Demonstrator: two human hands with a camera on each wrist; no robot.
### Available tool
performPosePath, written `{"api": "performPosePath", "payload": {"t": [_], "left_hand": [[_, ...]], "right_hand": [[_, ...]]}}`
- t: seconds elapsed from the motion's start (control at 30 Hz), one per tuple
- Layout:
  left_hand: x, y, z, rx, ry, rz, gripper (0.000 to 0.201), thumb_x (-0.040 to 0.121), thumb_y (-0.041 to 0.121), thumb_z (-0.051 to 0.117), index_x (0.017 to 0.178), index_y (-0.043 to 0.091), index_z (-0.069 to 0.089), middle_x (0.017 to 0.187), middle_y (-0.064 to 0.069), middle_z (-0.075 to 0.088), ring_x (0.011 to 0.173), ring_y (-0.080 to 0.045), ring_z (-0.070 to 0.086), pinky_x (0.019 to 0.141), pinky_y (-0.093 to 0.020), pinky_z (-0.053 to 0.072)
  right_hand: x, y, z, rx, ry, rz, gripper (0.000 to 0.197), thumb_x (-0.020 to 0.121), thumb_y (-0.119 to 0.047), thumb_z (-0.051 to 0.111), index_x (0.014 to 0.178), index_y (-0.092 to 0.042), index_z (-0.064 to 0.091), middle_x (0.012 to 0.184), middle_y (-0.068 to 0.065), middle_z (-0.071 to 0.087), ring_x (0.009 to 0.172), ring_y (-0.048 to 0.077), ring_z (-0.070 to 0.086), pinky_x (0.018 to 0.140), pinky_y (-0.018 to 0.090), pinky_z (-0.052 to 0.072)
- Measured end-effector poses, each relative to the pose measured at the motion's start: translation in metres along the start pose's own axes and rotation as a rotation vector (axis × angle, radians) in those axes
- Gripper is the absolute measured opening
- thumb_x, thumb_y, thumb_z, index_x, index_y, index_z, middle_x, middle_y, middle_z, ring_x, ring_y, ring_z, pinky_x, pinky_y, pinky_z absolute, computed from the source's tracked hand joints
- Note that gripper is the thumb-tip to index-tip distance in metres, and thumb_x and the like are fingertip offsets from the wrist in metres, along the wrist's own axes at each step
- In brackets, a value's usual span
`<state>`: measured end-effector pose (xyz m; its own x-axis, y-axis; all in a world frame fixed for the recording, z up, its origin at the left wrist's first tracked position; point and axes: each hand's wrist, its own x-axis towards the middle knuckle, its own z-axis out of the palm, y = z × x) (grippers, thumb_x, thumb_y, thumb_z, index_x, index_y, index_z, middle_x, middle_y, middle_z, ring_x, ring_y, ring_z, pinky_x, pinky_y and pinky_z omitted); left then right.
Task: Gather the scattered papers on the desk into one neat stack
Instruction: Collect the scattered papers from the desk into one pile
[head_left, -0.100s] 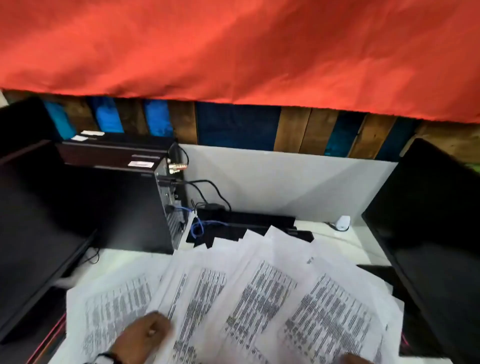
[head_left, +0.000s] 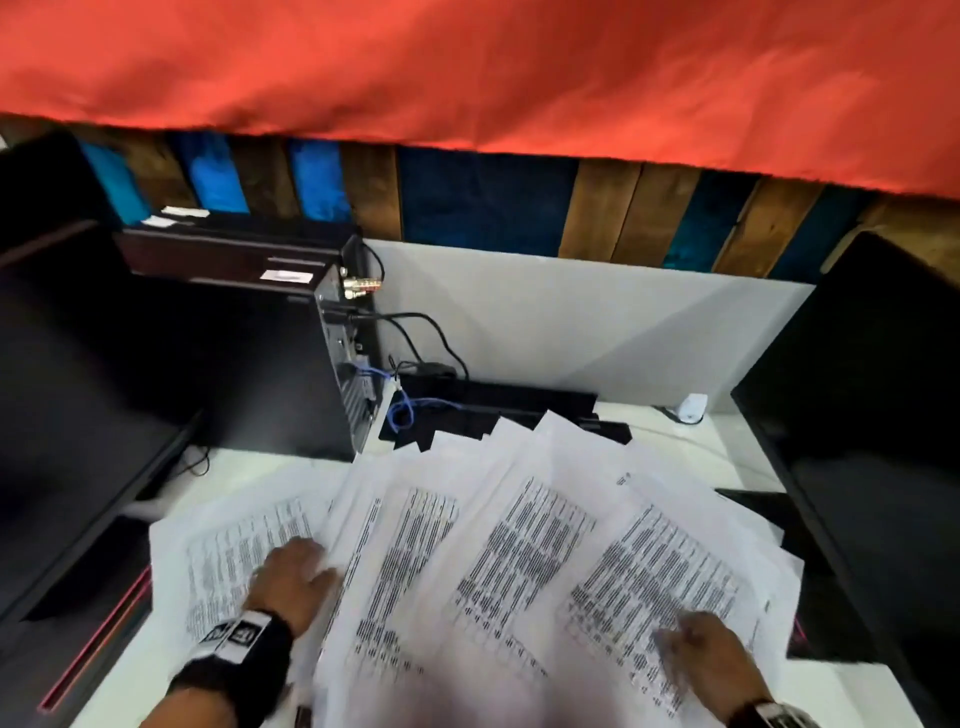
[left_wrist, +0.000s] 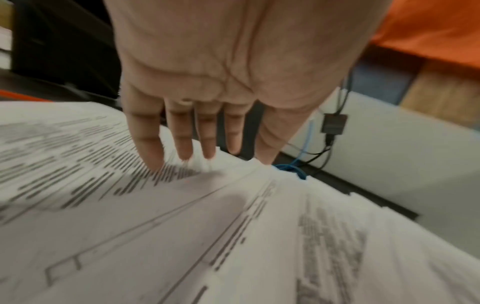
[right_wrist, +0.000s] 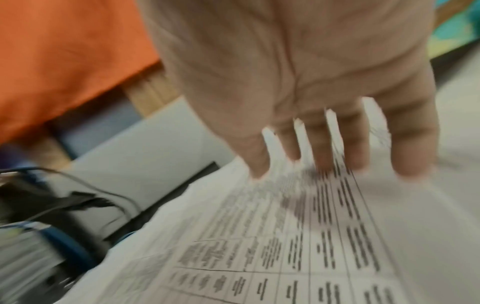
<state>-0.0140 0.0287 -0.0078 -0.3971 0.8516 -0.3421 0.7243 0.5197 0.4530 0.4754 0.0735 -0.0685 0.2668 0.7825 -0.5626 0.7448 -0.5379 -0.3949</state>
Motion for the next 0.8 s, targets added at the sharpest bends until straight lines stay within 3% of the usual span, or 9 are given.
{"api": "performPosePath", "payload": {"t": [0.03, 0.1, 0.17, 0.23, 0.4, 0.5, 0.57, 0.7, 0.8], "left_hand": [[0.009, -0.004, 0.001, 0.053, 0.039, -0.089, 0.041, 0.085, 0.039, 0.061, 0.119, 0.017, 0.057, 0.128, -0.008, 0.057, 0.118, -0.033, 0.053, 0.096, -0.035, 0.041], [0.016, -0.011, 0.011, 0.070, 0.029, -0.237, 0.057, 0.079, 0.048, 0.064, 0.124, 0.016, 0.052, 0.131, -0.015, 0.054, 0.119, -0.038, 0.050, 0.098, -0.042, 0.040], [0.014, -0.013, 0.020, 0.039, 0.029, -0.307, 0.063, 0.075, 0.049, 0.069, 0.124, 0.013, 0.050, 0.129, -0.018, 0.050, 0.116, -0.042, 0.051, 0.096, -0.045, 0.043], [0.011, -0.003, 0.021, -0.063, -0.013, -0.305, 0.065, 0.076, 0.043, 0.072, 0.125, 0.007, 0.049, 0.127, -0.022, 0.050, 0.112, -0.042, 0.055, 0.094, -0.044, 0.047], [0.009, 0.024, 0.034, -0.115, -0.189, -0.178, 0.048, 0.095, 0.027, 0.051, 0.134, 0.000, 0.043, 0.134, -0.020, 0.055, 0.120, -0.034, 0.055, 0.096, -0.033, 0.043], [0.005, 0.048, 0.048, -0.157, -0.237, -0.085, 0.039, 0.099, 0.020, 0.041, 0.132, 0.002, 0.047, 0.139, -0.018, 0.051, 0.126, -0.031, 0.049, 0.101, -0.031, 0.038], [-0.001, 0.065, 0.057, -0.237, -0.278, -0.080, 0.042, 0.101, 0.025, 0.036, 0.137, 0.004, 0.044, 0.143, -0.018, 0.047, 0.130, -0.030, 0.046, 0.106, -0.033, 0.036], [-0.011, 0.094, 0.076, -0.254, -0.426, -0.042, 0.069, 0.098, 0.042, 0.041, 0.151, 0.005, 0.017, 0.160, -0.013, 0.019, 0.146, -0.026, 0.023, 0.116, -0.033, 0.020], [-0.011, 0.097, 0.084, -0.182, -0.429, -0.016, 0.068, 0.099, 0.028, 0.046, 0.153, 0.006, 0.010, 0.162, -0.010, 0.011, 0.148, -0.023, 0.016, 0.117, -0.029, 0.017]], "right_hand": [[-0.011, -0.013, -0.004, -0.005, 0.104, 0.079, 0.084, 0.053, -0.090, 0.050, 0.096, -0.019, 0.059, 0.108, 0.009, 0.065, 0.091, 0.017, 0.066, 0.087, 0.032, 0.052], [-0.027, -0.032, -0.016, -0.008, 0.237, 0.268, 0.084, 0.062, -0.074, 0.061, 0.120, -0.014, 0.053, 0.127, 0.021, 0.050, 0.116, 0.038, 0.050, 0.099, 0.044, 0.041], [-0.037, -0.041, -0.022, 0.017, 0.312, 0.452, 0.100, 0.063, -0.064, 0.072, 0.136, -0.006, 0.036, 0.136, 0.026, 0.039, 0.125, 0.042, 0.040, 0.104, 0.048, 0.034], [-0.036, -0.038, -0.024, 0.080, 0.353, 0.517, 0.110, 0.056, -0.059, 0.081, 0.135, -0.001, 0.032, 0.133, 0.028, 0.043, 0.123, 0.042, 0.045, 0.103, 0.048, 0.039], [-0.008, -0.026, -0.008, 0.240, 0.245, 0.328, 0.111, 0.028, -0.052, 0.085, 0.123, -0.005, 0.050, 0.119, 0.020, 0.064, 0.104, 0.038, 0.065, 0.087, 0.052, 0.055], [-0.014, -0.042, -0.001, 0.181, 0.194, 0.194, 0.090, 0.041, -0.046, 0.086, 0.117, -0.008, 0.056, 0.116, 0.019, 0.065, 0.102, 0.037, 0.065, 0.086, 0.044, 0.056], [-0.024, -0.058, 0.005, 0.162, 0.166, 0.081, 0.092, 0.038, -0.049, 0.081, 0.120, -0.016, 0.057, 0.115, 0.016, 0.065, 0.101, 0.035, 0.065, 0.088, 0.043, 0.055], [0.004, -0.055, 0.038, 0.004, -0.007, -0.095, 0.099, 0.039, -0.063, 0.083, 0.127, -0.028, 0.054, 0.124, 0.016, 0.056, 0.110, 0.034, 0.059, 0.096, 0.040, 0.051], [-0.030, -0.080, 0.028, -0.037, 0.004, -0.135, 0.098, 0.049, -0.063, 0.081, 0.133, -0.027, 0.047, 0.134, 0.016, 0.049, 0.121, 0.033, 0.051, 0.100, 0.043, 0.047]]}}
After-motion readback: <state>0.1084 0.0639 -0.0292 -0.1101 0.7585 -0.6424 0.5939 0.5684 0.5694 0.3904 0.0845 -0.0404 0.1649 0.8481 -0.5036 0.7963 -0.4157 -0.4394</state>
